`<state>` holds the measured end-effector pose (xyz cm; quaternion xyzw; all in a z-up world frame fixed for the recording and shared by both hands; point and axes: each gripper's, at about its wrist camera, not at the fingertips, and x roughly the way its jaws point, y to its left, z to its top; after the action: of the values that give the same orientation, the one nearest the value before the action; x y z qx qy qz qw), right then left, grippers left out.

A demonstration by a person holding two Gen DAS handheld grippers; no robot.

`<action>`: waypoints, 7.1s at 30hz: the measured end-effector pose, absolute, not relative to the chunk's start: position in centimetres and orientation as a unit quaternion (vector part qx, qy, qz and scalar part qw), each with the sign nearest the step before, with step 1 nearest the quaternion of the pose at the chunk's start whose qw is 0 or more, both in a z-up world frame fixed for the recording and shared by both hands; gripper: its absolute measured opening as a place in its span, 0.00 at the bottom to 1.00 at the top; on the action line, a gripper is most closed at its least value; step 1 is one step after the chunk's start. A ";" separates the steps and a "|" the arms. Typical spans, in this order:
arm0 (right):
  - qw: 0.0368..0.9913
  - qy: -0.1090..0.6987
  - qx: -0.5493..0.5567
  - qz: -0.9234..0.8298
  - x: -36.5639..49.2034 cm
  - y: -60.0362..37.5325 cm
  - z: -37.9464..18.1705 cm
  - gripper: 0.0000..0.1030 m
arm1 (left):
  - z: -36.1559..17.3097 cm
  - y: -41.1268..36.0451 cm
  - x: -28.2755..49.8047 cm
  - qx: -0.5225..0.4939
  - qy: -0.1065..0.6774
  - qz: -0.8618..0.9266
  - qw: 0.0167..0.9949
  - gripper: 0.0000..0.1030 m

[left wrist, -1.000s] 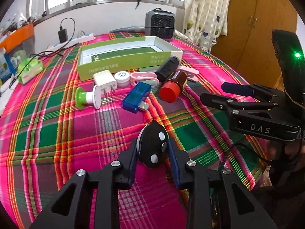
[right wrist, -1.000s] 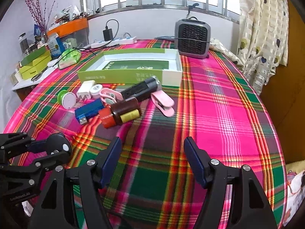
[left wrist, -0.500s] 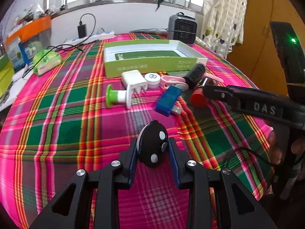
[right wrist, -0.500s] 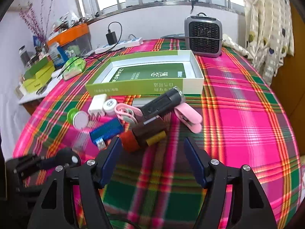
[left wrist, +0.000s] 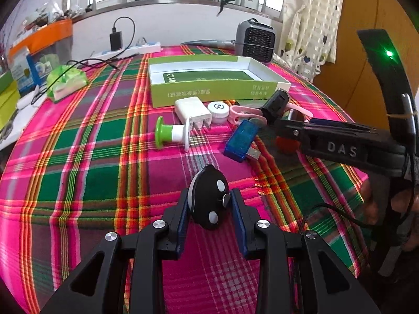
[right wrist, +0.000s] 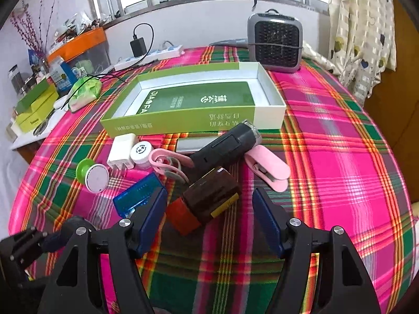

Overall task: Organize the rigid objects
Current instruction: 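Lift the black object with the left tool while the right tool grasps the brown red-lidded jar, then carry the black object and brown jar with both tools over the green tray, then lower both objects into the tray and open both tools, then withdraw both tools from the tray back toward the remaining objects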

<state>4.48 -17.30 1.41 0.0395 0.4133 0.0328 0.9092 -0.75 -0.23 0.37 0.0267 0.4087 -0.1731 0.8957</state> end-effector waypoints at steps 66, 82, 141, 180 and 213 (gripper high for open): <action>0.925 0.377 0.034 0.041 3.7 -20.3 3.7 0.28 | 5.0 -0.2 1.7 0.004 0.383 -0.166 0.909 0.27; 0.925 0.377 0.025 0.045 9.3 -22.3 5.8 0.28 | 7.2 -1.1 9.0 0.000 0.371 -0.162 0.914 0.27; 0.884 0.459 -0.046 0.074 22.2 -21.3 1.5 0.29 | 1.6 -4.3 22.1 0.053 0.457 -0.142 0.876 0.28; 0.907 0.415 0.004 0.071 17.0 -22.7 4.9 0.44 | 6.1 -3.7 15.1 0.041 0.403 -0.139 0.904 0.37; 0.916 0.390 0.055 0.077 7.5 -26.4 3.1 0.44 | 5.1 2.2 5.8 -0.017 0.386 -0.107 0.916 0.42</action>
<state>7.48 -26.44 3.08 0.0554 0.3903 0.0772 0.9158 5.83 2.18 5.15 -0.0169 0.3863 -0.1067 0.9160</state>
